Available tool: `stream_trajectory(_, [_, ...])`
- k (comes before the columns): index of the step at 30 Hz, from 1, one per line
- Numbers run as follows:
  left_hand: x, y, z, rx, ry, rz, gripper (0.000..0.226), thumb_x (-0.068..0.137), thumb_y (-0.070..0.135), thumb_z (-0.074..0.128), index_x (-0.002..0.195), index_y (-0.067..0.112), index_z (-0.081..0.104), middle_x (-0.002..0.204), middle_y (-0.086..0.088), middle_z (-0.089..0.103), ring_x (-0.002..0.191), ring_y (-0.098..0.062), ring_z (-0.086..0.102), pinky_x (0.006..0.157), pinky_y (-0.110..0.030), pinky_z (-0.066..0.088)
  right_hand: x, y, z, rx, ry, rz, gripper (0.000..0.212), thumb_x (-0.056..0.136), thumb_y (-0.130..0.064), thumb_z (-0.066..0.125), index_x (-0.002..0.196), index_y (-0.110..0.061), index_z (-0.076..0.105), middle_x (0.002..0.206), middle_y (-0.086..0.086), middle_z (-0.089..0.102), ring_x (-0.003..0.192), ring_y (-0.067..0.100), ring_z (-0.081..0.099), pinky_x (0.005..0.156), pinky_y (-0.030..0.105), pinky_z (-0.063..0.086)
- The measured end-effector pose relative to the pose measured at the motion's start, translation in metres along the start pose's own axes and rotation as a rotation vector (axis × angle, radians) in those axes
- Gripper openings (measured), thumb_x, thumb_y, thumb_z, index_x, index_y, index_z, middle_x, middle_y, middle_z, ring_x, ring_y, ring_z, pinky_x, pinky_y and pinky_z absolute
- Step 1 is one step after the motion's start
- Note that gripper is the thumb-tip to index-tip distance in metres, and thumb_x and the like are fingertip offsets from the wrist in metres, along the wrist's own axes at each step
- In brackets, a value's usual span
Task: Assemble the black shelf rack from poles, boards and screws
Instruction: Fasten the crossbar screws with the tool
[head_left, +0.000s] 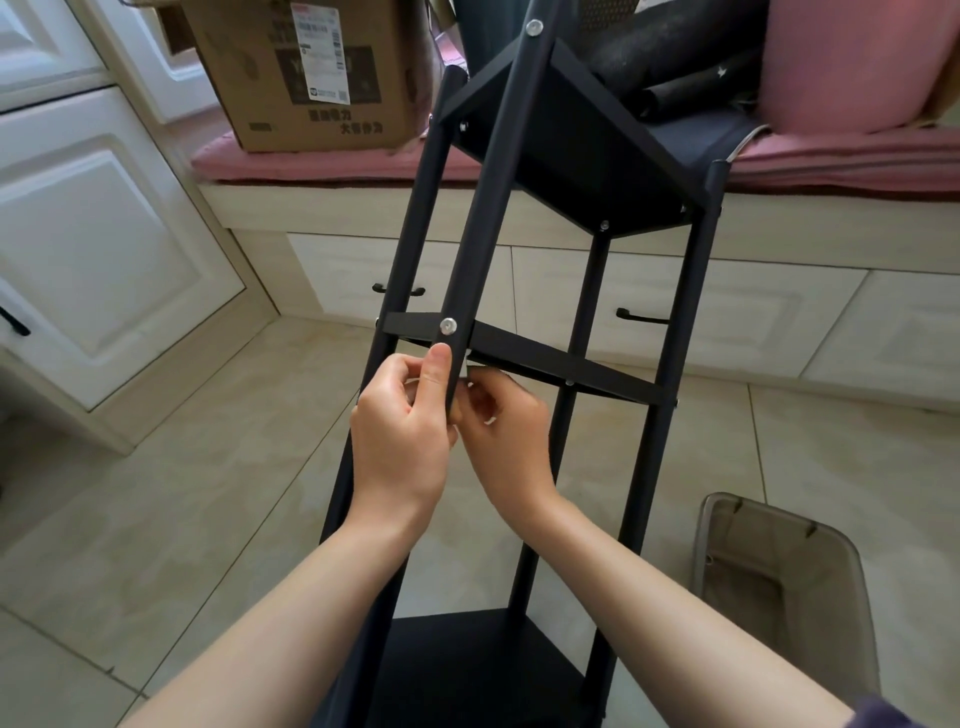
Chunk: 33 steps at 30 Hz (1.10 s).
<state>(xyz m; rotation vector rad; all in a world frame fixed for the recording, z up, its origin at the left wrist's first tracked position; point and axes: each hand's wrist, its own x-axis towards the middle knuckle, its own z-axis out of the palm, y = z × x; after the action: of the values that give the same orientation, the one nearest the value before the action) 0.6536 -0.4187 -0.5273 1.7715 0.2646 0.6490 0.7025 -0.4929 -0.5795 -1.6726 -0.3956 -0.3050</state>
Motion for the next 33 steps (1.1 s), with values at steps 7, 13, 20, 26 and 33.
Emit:
stream_trajectory(7, [-0.004, 0.002, -0.006, -0.034, 0.009, -0.020, 0.034, 0.102, 0.040, 0.052, 0.075, 0.018, 0.054, 0.056, 0.003, 0.057, 0.045, -0.012, 0.048, 0.043, -0.018, 0.036, -0.008, -0.012, -0.033, -0.007, -0.176, 0.152, 0.016, 0.097, -0.017, 0.058, 0.089, -0.014, 0.071, 0.079, -0.001, 0.067, 0.074, 0.010, 0.058, 0.067, 0.026, 0.046])
stream_trajectory(13, [-0.005, -0.001, -0.012, -0.020, 0.005, -0.006, 0.035, 0.102, 0.042, 0.052, 0.076, 0.019, 0.054, 0.056, 0.003, 0.057, 0.045, -0.009, 0.047, 0.042, -0.019, 0.036, -0.004, -0.028, -0.049, -0.020, -0.250, 0.218, 0.019, 0.095, -0.017, 0.056, 0.088, -0.014, 0.074, 0.075, 0.007, 0.066, 0.075, 0.028, 0.059, 0.069, 0.050, 0.051])
stream_trajectory(20, [-0.004, -0.002, -0.013, -0.011, 0.004, 0.008, 0.034, 0.102, 0.041, 0.051, 0.076, 0.019, 0.054, 0.056, 0.004, 0.056, 0.045, -0.011, 0.048, 0.043, -0.019, 0.036, 0.005, -0.033, -0.050, -0.032, -0.262, 0.170, 0.017, 0.095, -0.015, 0.059, 0.092, -0.015, 0.076, 0.071, 0.006, 0.067, 0.068, 0.024, 0.061, 0.065, 0.041, 0.051])
stream_trajectory(26, [-0.004, -0.002, -0.016, -0.021, 0.010, 0.009, 0.034, 0.103, 0.040, 0.052, 0.076, 0.018, 0.055, 0.056, 0.003, 0.057, 0.045, -0.010, 0.048, 0.042, -0.019, 0.037, -0.002, -0.029, -0.039, -0.050, -0.192, 0.053, 0.014, 0.094, -0.015, 0.064, 0.097, -0.012, 0.078, 0.073, -0.001, 0.072, 0.071, 0.009, 0.067, 0.071, 0.026, 0.054])
stream_trajectory(33, [-0.003, -0.005, -0.027, -0.022, 0.042, 0.008, 0.036, 0.103, 0.039, 0.051, 0.074, 0.017, 0.054, 0.056, 0.003, 0.057, 0.043, -0.010, 0.048, 0.041, -0.018, 0.036, -0.008, -0.019, -0.013, -0.070, -0.084, -0.084, 0.012, 0.092, -0.011, 0.067, 0.098, -0.008, 0.078, 0.077, 0.003, 0.075, 0.072, 0.010, 0.069, 0.070, 0.018, 0.053])
